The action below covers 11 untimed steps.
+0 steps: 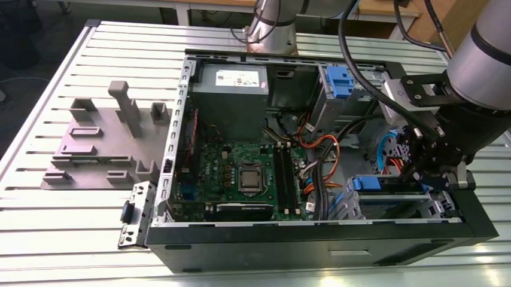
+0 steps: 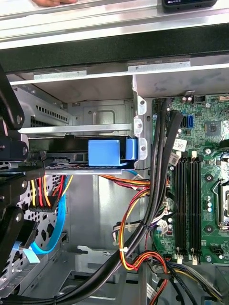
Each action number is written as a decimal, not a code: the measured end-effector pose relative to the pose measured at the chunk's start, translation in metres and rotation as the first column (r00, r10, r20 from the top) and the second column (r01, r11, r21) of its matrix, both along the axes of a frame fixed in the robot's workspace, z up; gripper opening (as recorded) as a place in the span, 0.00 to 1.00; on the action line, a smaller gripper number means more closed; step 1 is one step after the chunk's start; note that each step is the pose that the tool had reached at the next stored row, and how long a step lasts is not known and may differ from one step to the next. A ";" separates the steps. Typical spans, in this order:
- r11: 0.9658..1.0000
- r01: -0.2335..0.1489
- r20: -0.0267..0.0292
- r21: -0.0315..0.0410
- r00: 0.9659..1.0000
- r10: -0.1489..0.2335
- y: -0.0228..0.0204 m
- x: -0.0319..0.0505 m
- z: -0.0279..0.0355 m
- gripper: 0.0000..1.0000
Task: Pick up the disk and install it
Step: 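Insert the first disk wire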
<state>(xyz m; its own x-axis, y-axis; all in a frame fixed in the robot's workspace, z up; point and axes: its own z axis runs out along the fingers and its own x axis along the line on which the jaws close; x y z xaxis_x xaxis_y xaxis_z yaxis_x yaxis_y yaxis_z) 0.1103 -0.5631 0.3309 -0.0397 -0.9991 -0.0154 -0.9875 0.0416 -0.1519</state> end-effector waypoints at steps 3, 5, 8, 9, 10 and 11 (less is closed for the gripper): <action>1.000 0.002 0.000 0.000 1.000 -0.002 -0.0001 -0.0001 0.0000 0.17; 1.000 0.002 0.000 0.000 1.000 -0.002 -0.0002 -0.0002 -0.0001 0.17; 1.000 0.003 0.000 0.000 1.000 -0.003 -0.0002 -0.0001 -0.0008 0.17; 1.000 0.003 0.000 0.000 1.000 -0.003 -0.0002 -0.0001 -0.0011 0.17; 1.000 0.003 0.000 0.000 1.000 -0.003 -0.0002 -0.0001 -0.0013 0.17; 1.000 0.004 0.000 0.000 1.000 -0.004 -0.0003 -0.0002 -0.0017 0.17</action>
<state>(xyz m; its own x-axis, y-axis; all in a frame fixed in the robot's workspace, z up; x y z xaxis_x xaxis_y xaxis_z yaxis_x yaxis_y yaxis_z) 0.1101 -0.5634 0.3293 -0.0432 -0.9989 -0.0153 -0.9874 0.0451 -0.1520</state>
